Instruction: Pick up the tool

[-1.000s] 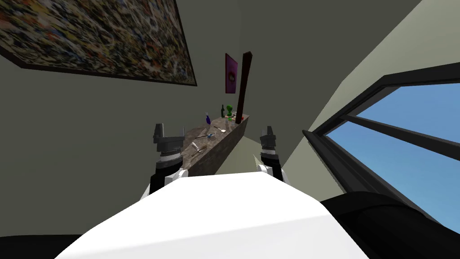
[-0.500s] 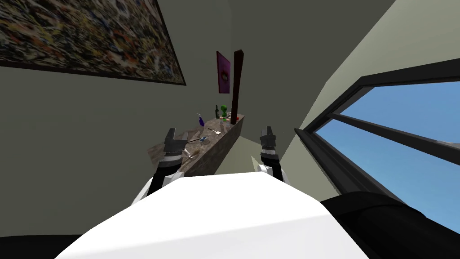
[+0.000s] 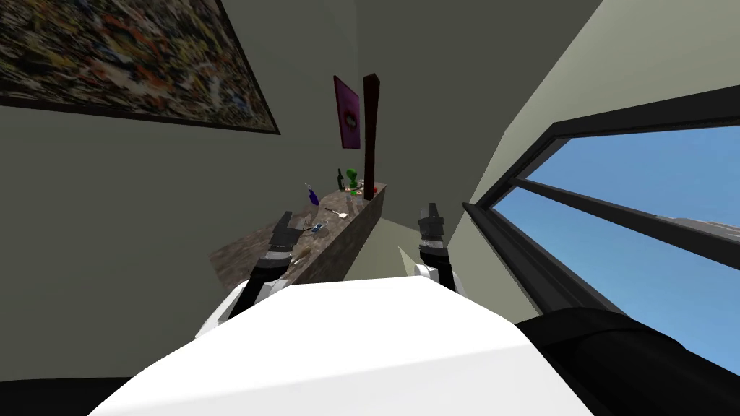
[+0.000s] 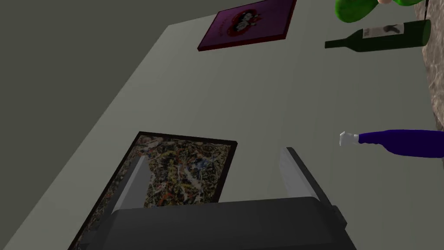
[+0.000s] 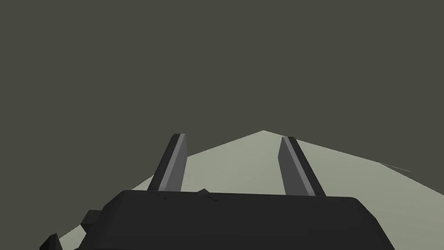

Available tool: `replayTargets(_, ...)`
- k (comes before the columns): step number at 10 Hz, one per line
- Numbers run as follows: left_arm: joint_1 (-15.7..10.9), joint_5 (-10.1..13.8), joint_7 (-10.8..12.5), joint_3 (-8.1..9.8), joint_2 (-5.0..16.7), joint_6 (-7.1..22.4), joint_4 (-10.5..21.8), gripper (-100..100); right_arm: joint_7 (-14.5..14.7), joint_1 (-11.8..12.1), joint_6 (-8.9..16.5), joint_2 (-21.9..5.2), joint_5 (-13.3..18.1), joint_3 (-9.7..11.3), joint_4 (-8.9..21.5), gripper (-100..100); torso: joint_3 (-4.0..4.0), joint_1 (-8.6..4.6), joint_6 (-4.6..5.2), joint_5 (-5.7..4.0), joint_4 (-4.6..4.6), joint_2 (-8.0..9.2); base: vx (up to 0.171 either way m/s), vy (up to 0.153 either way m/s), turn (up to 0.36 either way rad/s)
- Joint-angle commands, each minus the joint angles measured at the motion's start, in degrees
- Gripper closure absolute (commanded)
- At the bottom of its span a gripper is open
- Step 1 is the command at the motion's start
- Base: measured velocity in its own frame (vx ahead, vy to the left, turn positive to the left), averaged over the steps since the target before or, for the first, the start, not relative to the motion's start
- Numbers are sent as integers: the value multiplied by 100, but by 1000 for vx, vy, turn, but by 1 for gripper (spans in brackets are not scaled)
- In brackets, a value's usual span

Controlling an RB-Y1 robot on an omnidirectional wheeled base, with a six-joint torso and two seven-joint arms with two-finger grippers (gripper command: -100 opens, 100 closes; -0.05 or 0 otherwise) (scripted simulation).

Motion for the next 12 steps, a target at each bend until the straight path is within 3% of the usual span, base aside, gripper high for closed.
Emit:
replayTargets(1, -31, -77, 39, -20, 286, 67, 195, -100, 0, 0, 0, 0, 0, 0, 0, 0, 0, 0, 0, 0, 0, 0, 35, -15, -197)
replayTargets(4, -128, -217, 124, -93, 744, 130, 608, -100, 0, 0, 0, 0, 0, 0, 0, 0, 3, 2, 0, 1, 1, 5, 25, -11, -169)
replayTargets(5, -128, -217, 124, -93, 803, 130, 608, -100, 0, -1, 0, 0, 0, 0, 0, 0, 4, 3, 3, 1, 1, 7, 10, -2, -84)
replayTargets(6, -187, -294, 172, -150, 1025, 160, 821, -100, 0, 0, 0, 0, 0, 0, 0, 0, 6, 4, -2, 1, 2, 11, 6, -3, -182)
replayTargets(7, -187, -294, 172, -150, 1069, 160, 821, -100, 0, -1, 0, 0, 0, 0, 0, 0, 7, 5, 2, 1, 3, 13, 3, 3, -99)
replayTargets(8, -252, -374, 224, -221, 1306, 190, 1035, -100, 0, 0, 0, 0, 0, 0, 0, 0, 8, 6, -1, 2, 3, 14, 1, 1, -210)
replayTargets(9, -252, -374, 224, -221, 1343, 190, 1035, -100, 0, -1, 0, 0, 0, 0, 0, 0, 8, 7, 3, 2, 3, 14, -2, 7, -100)
replayTargets(11, -403, -543, 337, -405, 1754, 249, 1465, -100, 0, -1, 0, 0, 0, 0, 0, 0, 10, 9, 2, 2, 4, 17, -10, 13, -230)
replayTargets(12, -403, -543, 337, -405, 1909, 249, 1467, -100, 0, -1, 0, 0, 0, 0, 0, 0, 11, 12, 2, 3, 4, 19, -16, 22, -105)
